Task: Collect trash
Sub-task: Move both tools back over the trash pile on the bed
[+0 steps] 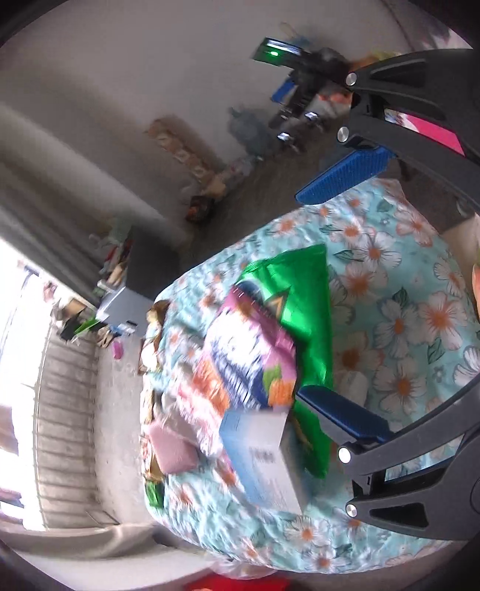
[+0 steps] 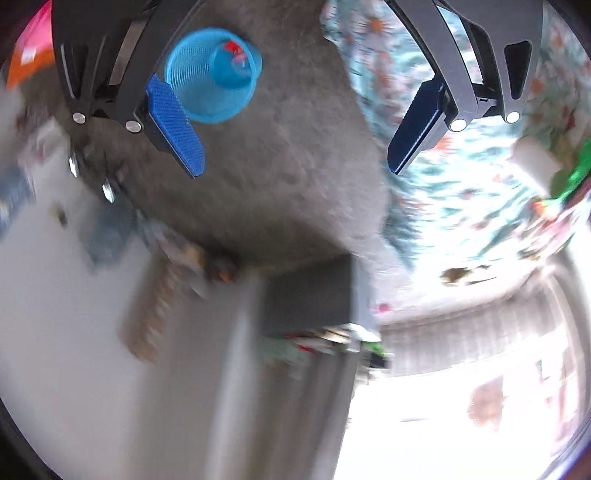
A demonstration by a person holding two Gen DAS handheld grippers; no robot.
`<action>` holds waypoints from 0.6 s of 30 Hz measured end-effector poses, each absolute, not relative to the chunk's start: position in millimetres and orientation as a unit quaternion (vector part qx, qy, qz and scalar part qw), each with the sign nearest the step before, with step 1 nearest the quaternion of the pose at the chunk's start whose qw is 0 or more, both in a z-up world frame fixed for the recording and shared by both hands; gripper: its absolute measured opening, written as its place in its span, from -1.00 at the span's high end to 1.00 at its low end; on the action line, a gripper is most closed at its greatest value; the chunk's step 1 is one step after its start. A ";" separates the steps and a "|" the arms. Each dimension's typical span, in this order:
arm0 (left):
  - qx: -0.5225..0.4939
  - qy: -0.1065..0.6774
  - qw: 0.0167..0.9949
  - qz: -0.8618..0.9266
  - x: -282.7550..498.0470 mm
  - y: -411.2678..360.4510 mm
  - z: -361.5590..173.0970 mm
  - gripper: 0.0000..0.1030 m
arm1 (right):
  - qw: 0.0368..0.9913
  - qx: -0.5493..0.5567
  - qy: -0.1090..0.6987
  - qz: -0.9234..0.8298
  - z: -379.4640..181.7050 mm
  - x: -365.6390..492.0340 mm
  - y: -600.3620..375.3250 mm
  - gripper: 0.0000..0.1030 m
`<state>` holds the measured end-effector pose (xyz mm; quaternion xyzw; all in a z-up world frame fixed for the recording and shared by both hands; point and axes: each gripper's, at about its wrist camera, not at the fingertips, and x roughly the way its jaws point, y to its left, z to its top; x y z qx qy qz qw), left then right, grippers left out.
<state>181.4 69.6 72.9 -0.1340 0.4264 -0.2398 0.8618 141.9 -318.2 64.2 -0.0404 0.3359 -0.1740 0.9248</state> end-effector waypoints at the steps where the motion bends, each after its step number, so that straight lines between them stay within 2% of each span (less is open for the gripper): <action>1: -0.142 0.421 0.862 -0.245 181.7 76.9 75.5 -0.83 | 0.929 -0.052 0.330 -0.159 68.8 145.7 -307.4 -0.87; 4: -0.157 0.395 0.872 -0.241 189.2 101.6 83.7 -0.83 | 0.947 -0.052 0.302 -0.090 86.2 152.3 -280.3 -0.87; 8: -0.157 0.377 0.884 -0.228 211.4 129.8 87.9 -0.83 | 0.961 0.005 0.275 0.015 108.1 173.1 -263.6 -0.87; 13: -0.188 0.390 0.879 -0.199 266.1 169.5 74.1 -0.83 | 0.935 0.073 0.329 0.113 111.2 222.0 -238.3 -0.87; 18: -0.249 0.413 0.852 -0.202 321.5 202.3 46.5 -0.83 | 0.868 0.166 0.409 0.229 88.7 294.3 -213.7 -0.87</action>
